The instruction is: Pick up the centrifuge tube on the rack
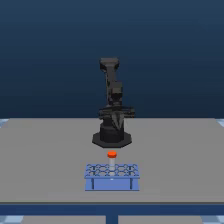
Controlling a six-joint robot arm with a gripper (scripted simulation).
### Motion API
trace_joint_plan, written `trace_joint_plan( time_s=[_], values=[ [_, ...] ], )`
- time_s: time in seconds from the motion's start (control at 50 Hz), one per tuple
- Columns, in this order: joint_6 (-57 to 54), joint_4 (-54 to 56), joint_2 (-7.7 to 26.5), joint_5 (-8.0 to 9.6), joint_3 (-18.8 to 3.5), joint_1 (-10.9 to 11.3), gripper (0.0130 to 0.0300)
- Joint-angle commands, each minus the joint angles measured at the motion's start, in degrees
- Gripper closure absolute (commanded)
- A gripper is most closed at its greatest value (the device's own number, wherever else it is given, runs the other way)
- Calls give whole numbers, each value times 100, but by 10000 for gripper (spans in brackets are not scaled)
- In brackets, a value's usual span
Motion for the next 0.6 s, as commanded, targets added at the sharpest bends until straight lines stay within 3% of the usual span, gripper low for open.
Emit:
trace_joint_plan(
  time_s=[0.02, 0.6],
  values=[
    [0, 0, 0, 0, 0, 0, 130],
    [48, -51, 27, -8, -11, -9, 130]
  ],
)
